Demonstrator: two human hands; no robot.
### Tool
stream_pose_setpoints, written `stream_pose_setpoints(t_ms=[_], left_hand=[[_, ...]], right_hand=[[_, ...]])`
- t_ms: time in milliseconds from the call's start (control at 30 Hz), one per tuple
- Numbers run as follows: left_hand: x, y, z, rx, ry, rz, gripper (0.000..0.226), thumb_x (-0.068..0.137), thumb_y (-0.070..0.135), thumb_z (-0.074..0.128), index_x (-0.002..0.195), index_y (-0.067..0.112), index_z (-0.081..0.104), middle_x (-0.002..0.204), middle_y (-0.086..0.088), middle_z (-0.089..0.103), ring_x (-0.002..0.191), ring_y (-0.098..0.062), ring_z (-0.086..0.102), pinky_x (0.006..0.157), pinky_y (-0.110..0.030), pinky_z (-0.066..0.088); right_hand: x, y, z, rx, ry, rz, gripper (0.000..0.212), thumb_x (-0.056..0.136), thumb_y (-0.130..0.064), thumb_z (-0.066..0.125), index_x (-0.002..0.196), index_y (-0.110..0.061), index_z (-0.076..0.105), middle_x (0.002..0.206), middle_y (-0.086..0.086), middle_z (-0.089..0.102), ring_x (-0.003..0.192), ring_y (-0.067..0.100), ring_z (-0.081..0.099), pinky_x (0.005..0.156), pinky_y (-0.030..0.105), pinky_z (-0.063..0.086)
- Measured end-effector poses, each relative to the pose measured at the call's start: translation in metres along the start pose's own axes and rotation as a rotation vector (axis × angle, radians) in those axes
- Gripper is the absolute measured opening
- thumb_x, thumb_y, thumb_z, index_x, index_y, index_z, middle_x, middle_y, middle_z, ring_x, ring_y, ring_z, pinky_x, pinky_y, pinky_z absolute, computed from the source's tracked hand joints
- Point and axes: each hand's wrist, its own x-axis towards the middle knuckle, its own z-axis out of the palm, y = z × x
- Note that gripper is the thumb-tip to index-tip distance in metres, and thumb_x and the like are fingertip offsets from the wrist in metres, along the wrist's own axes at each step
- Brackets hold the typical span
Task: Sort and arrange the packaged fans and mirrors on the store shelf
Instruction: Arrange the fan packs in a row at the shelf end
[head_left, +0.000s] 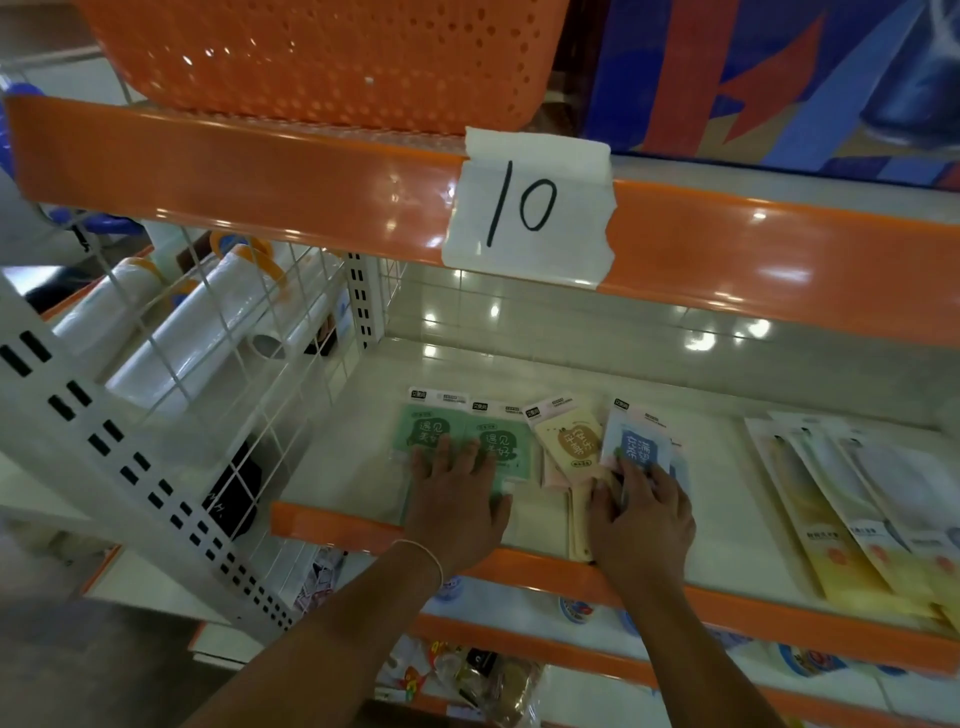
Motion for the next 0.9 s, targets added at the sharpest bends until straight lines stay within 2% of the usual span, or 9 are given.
stream_pose_setpoints(t_ms=[167, 267, 367, 433, 533, 667, 767, 833, 900], left_hand=[[0.009, 0.014, -0.013, 0.045, 0.013, -0.032, 0.053, 0.092, 0.048, 0.038, 0.132, 0.014, 0.045, 0.141, -0.013, 0.040, 0.137, -0.038, 0.026, 0.114, -0.058, 0.012], [0.016, 0.036, -0.018, 0.001, 0.041, -0.028, 0.048, 0.092, 0.045, 0.038, 0.124, 0.011, 0.051, 0.131, -0.016, 0.045, 0.130, -0.037, 0.034, 0.114, -0.056, 0.017], [0.023, 0.054, -0.015, -0.133, 0.105, 0.018, 0.036, 0.091, 0.041, 0.041, 0.113, 0.014, 0.053, 0.114, -0.011, 0.053, 0.111, -0.031, 0.046, 0.099, -0.044, 0.035], [0.030, 0.064, -0.014, -0.216, 0.132, -0.003, 0.034, 0.092, 0.038, 0.040, 0.117, 0.017, 0.049, 0.108, -0.008, 0.055, 0.106, -0.028, 0.049, 0.093, -0.041, 0.039], [0.039, 0.072, -0.011, -0.309, 0.143, -0.039, 0.039, 0.094, 0.036, 0.042, 0.129, 0.020, 0.044, 0.110, -0.007, 0.056, 0.107, -0.026, 0.049, 0.093, -0.040, 0.042], [0.051, 0.076, -0.007, -0.374, 0.133, -0.078, 0.029, 0.094, 0.036, 0.042, 0.118, 0.023, 0.052, 0.111, -0.004, 0.059, 0.108, -0.024, 0.049, 0.093, -0.039, 0.043], [0.054, 0.082, -0.005, -0.355, 0.132, -0.050, 0.026, 0.094, 0.035, 0.043, 0.112, 0.022, 0.056, 0.115, -0.002, 0.058, 0.112, -0.025, 0.048, 0.097, -0.041, 0.040], [0.054, 0.085, -0.002, -0.292, 0.158, -0.020, 0.030, 0.095, 0.035, 0.040, 0.118, 0.020, 0.054, 0.120, -0.004, 0.056, 0.115, -0.026, 0.046, 0.100, -0.042, 0.037], [0.054, 0.086, 0.002, -0.251, 0.166, 0.008, 0.036, 0.098, 0.034, 0.036, 0.127, 0.018, 0.050, 0.130, -0.007, 0.052, 0.126, -0.029, 0.041, 0.109, -0.046, 0.031]], right_hand=[[-0.001, -0.001, -0.001, 0.025, 0.037, -0.009, 0.041, 0.092, -0.036, 0.054, 0.131, -0.025, 0.055, 0.143, 0.010, 0.044, 0.134, 0.032, 0.033, 0.111, 0.051, 0.031], [-0.002, -0.002, -0.004, 0.063, 0.065, -0.014, 0.034, 0.092, -0.026, 0.053, 0.126, -0.023, 0.059, 0.139, 0.009, 0.048, 0.131, 0.031, 0.037, 0.109, 0.049, 0.033], [-0.001, -0.003, -0.007, 0.115, 0.071, -0.024, 0.034, 0.087, -0.026, 0.054, 0.119, -0.020, 0.062, 0.131, 0.008, 0.054, 0.124, 0.030, 0.046, 0.104, 0.047, 0.041], [0.001, -0.001, -0.007, 0.144, 0.056, -0.032, 0.037, 0.081, -0.032, 0.057, 0.114, -0.018, 0.064, 0.121, 0.007, 0.059, 0.115, 0.029, 0.052, 0.098, 0.045, 0.047], [0.000, 0.001, -0.009, 0.193, 0.053, -0.033, 0.039, 0.079, -0.029, 0.067, 0.115, -0.015, 0.064, 0.122, 0.009, 0.058, 0.116, 0.029, 0.051, 0.100, 0.038, 0.045], [-0.004, -0.001, -0.015, 0.285, 0.064, -0.025, 0.033, 0.083, -0.015, 0.066, 0.115, -0.005, 0.064, 0.125, 0.014, 0.055, 0.123, 0.028, 0.045, 0.097, 0.024, 0.034], [-0.004, 0.001, -0.015, 0.302, 0.064, -0.053, 0.030, 0.087, -0.013, 0.059, 0.114, -0.002, 0.064, 0.126, 0.016, 0.055, 0.126, 0.027, 0.044, 0.098, 0.022, 0.033], [-0.002, 0.004, -0.013, 0.319, 0.071, -0.033, 0.029, 0.088, -0.007, 0.059, 0.116, -0.002, 0.063, 0.130, 0.017, 0.051, 0.130, 0.027, 0.041, 0.101, 0.023, 0.032], [0.000, 0.006, -0.012, 0.328, 0.099, -0.012, 0.029, 0.089, -0.005, 0.058, 0.117, -0.004, 0.063, 0.134, 0.017, 0.049, 0.132, 0.027, 0.039, 0.103, 0.024, 0.031]])
